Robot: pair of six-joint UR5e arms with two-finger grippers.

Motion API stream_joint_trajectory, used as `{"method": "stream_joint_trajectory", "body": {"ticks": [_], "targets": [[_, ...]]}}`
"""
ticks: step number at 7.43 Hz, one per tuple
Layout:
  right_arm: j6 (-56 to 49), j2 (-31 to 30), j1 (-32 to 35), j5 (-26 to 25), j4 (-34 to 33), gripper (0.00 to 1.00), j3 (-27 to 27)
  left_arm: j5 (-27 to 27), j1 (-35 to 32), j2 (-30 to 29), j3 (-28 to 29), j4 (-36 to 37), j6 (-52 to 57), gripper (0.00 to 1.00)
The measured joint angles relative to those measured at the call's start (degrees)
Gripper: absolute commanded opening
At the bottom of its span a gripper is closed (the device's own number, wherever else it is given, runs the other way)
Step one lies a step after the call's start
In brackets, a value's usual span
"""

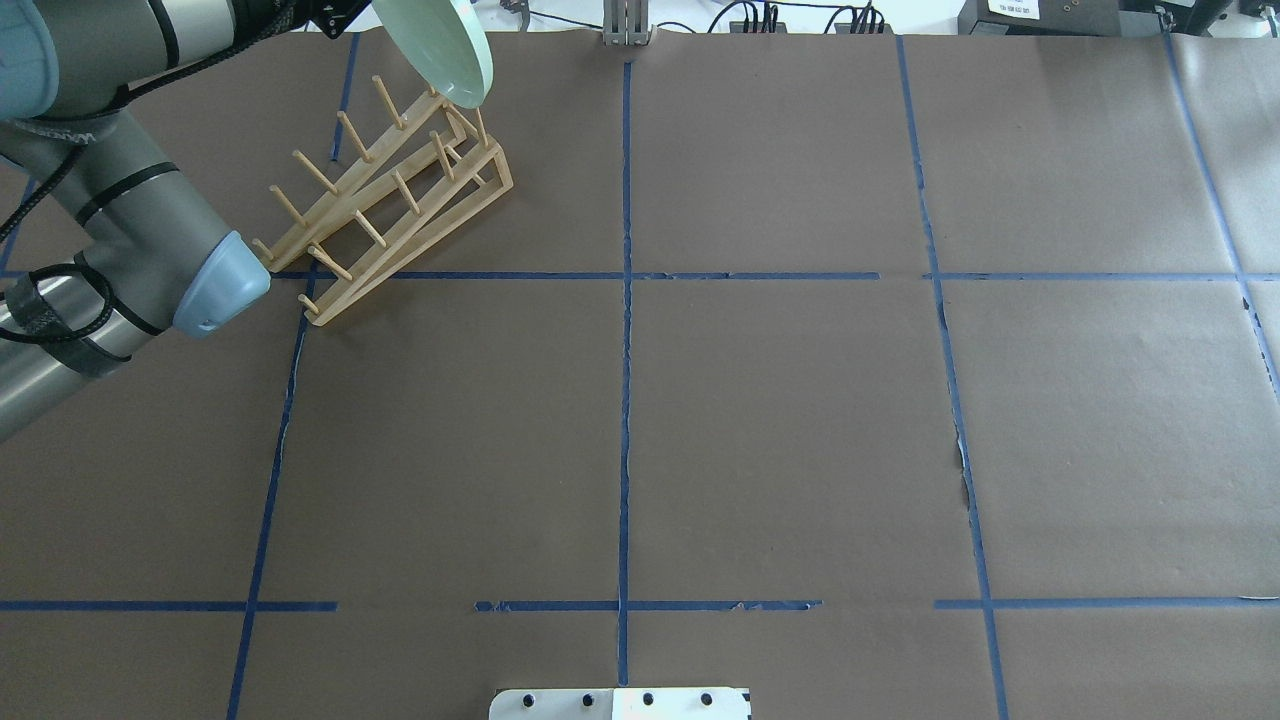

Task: Place plate on rack
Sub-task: 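Lower the upright plate into the rack slots with the left gripper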

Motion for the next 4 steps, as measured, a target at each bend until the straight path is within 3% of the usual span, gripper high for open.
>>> {"method": "stream_joint_trajectory", "body": {"ticks": [4], "targets": [[0.0,0.0,0.0,0.0,0.0,1.0,0.0,0.0,0.0,0.1,4.9,-4.5,0.8,0.0]]}}
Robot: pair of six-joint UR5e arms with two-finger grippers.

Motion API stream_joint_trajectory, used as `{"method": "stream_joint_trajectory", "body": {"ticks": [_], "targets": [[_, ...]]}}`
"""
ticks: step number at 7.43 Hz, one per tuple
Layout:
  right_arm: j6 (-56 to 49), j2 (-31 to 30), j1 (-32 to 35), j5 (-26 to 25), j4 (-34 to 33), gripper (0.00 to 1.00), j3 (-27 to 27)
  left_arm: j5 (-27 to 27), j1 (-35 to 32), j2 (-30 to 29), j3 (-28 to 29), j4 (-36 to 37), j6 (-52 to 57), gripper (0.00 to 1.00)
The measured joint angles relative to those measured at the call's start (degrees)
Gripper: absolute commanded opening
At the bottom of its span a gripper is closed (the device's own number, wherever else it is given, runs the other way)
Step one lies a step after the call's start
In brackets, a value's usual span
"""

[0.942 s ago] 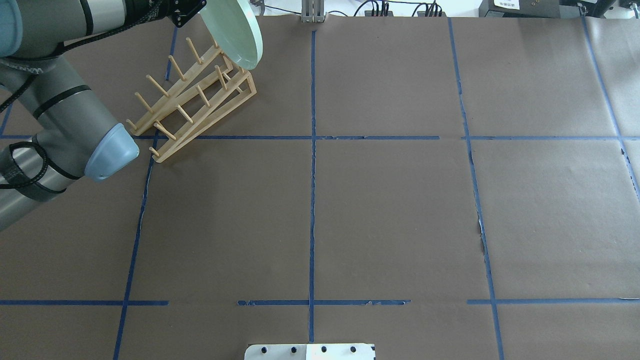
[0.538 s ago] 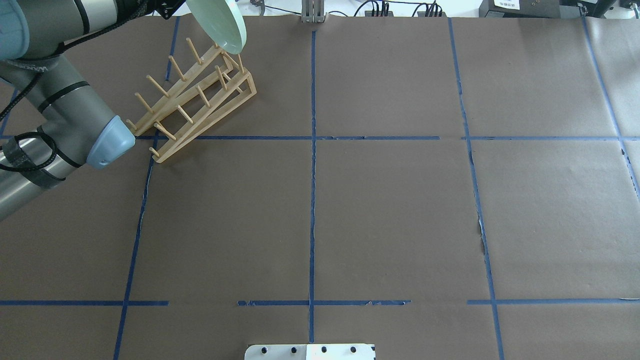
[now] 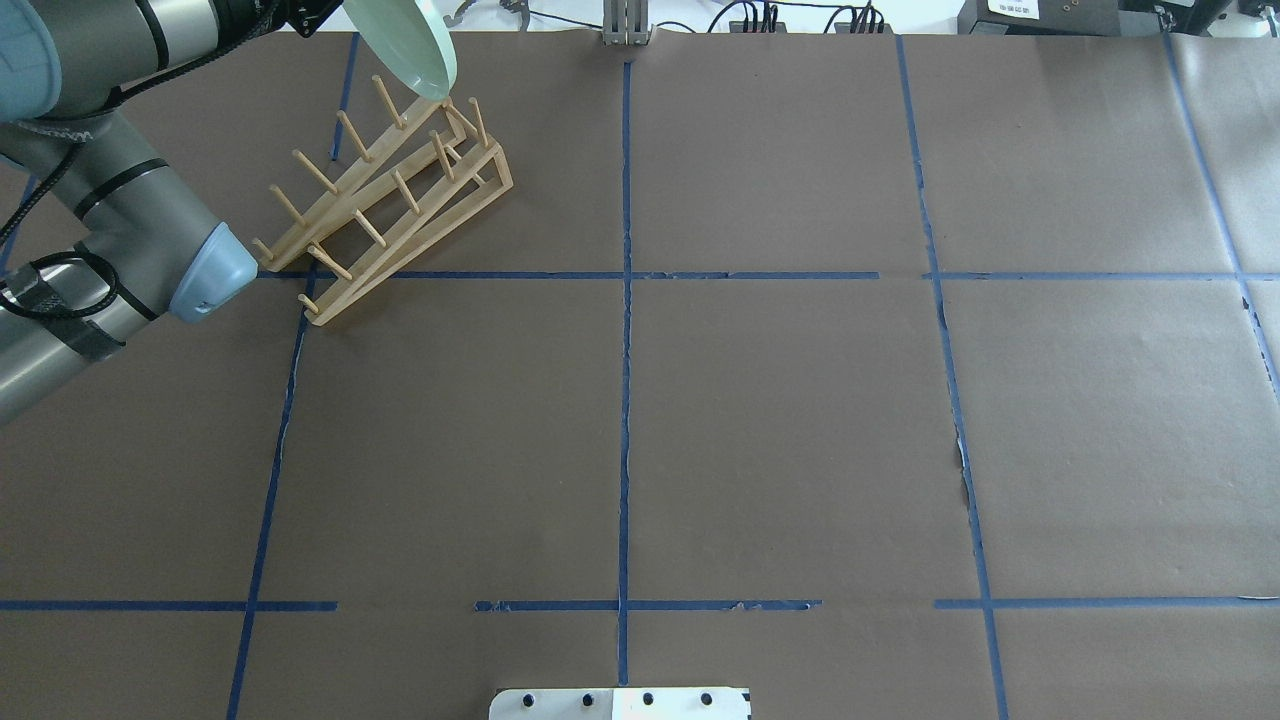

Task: Place plate on rack
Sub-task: 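Lower the upright plate into the rack slots with the left gripper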

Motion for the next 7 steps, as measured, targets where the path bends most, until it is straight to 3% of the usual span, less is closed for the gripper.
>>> {"method": "stream_joint_trajectory", "body": {"ticks": [7], "targets": [[0.0,0.0,0.0,0.0,0.0,1.0,0.0,0.2,2.4,-0.3,3.8,-2.4,0.5,0.0]]}}
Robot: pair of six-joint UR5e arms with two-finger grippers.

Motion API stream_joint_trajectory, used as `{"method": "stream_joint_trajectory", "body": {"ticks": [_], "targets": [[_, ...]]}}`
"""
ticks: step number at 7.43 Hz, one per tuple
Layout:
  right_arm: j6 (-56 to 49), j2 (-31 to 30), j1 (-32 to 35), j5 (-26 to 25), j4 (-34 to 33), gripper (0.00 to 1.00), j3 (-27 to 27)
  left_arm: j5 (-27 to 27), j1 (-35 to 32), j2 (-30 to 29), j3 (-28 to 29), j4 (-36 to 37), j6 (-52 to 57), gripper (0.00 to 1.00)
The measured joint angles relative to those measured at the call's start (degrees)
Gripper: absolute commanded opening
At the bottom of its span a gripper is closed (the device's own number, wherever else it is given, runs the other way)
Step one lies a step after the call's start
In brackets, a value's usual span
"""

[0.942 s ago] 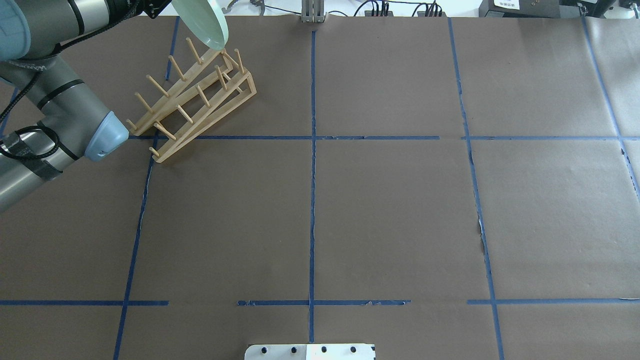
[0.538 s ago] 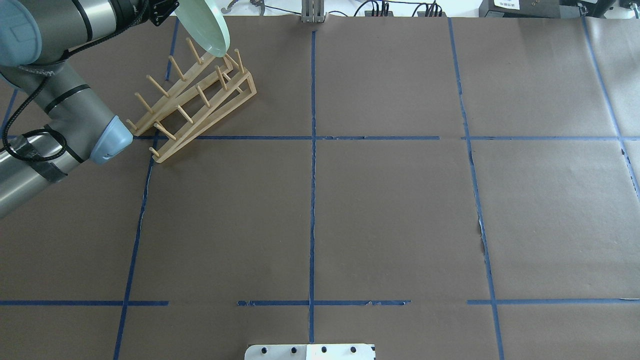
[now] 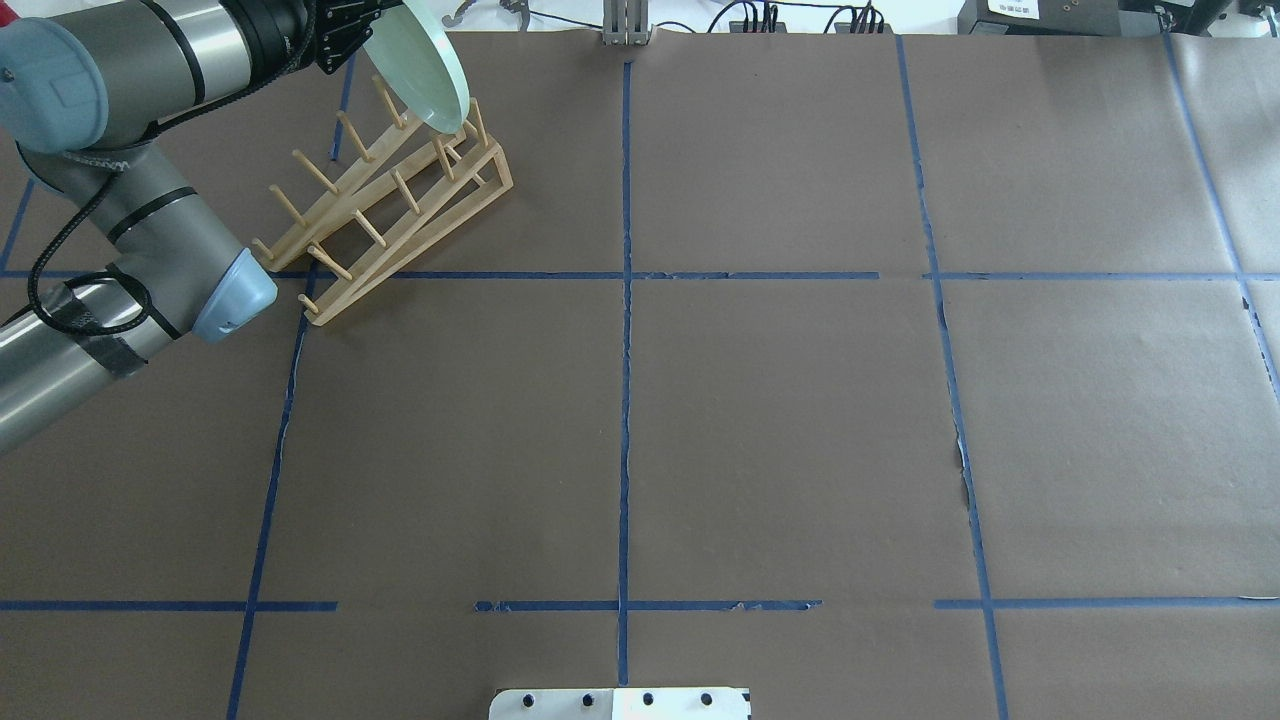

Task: Place plate on rack
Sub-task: 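Lower the upright plate into the rack slots with the left gripper, then open the left gripper and withdraw it away from the rack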

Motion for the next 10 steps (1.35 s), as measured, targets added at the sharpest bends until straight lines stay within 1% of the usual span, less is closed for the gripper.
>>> {"method": "stream_joint_trajectory", "body": {"ticks": [7,8,9,10], "targets": [[0.0,0.0,0.0,0.0,0.0,1.0,0.0,0.0,1.9,0.1,3.1,-0.3,3.4,0.0],[0.0,0.0,0.0,0.0,0.0,1.0,0.0,0.0,2.0,0.1,3.1,-0.3,4.2,0.24],[0.0,0.0,0.0,0.0,0.0,1.0,0.0,0.0,2.1,0.0,3.2,-0.2,4.6,0.94],[0.0,0.0,0.0,0.0,0.0,1.0,0.0,0.0,2.1,0.0,3.2,-0.2,4.8,1.0]]}}
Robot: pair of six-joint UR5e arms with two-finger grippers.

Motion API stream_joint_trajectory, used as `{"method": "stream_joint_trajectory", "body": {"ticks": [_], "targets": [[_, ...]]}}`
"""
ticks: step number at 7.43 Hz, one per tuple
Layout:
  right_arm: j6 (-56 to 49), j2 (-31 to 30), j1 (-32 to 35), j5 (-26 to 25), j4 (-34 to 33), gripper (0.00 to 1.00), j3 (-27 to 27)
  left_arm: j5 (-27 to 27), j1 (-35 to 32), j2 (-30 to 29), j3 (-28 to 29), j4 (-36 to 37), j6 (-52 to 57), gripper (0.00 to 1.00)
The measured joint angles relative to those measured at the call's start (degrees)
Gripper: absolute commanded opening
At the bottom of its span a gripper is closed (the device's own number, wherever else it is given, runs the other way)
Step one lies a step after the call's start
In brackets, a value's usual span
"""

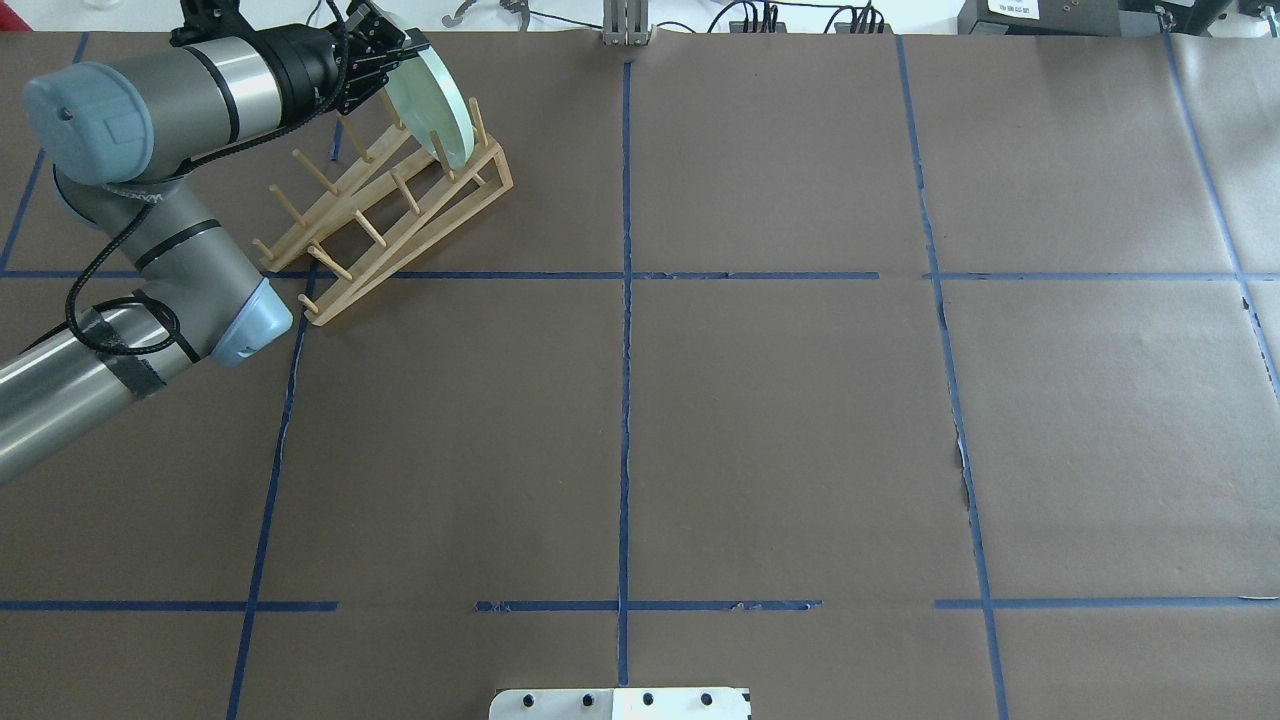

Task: Place plate on rack
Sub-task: 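Open the left gripper and withdraw it away from the rack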

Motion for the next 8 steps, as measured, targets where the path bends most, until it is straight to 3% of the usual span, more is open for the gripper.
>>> {"method": "stream_joint_trajectory", "body": {"ticks": [3,4,6,8], "targets": [[0.0,0.0,0.0,0.0,0.0,1.0,0.0,-0.7,-0.5,-0.2,-1.0,1.5,0.2,1.0],[0.0,0.0,0.0,0.0,0.0,1.0,0.0,-3.5,-1.9,-0.1,-2.1,4.3,0.4,1.0],[0.0,0.0,0.0,0.0,0.0,1.0,0.0,-19.1,-8.5,2.7,-5.1,14.1,7.7,1.0],[0.0,0.0,0.0,0.0,0.0,1.0,0.0,-31.8,-15.6,10.6,-11.0,27.1,27.2,1.0]]}}
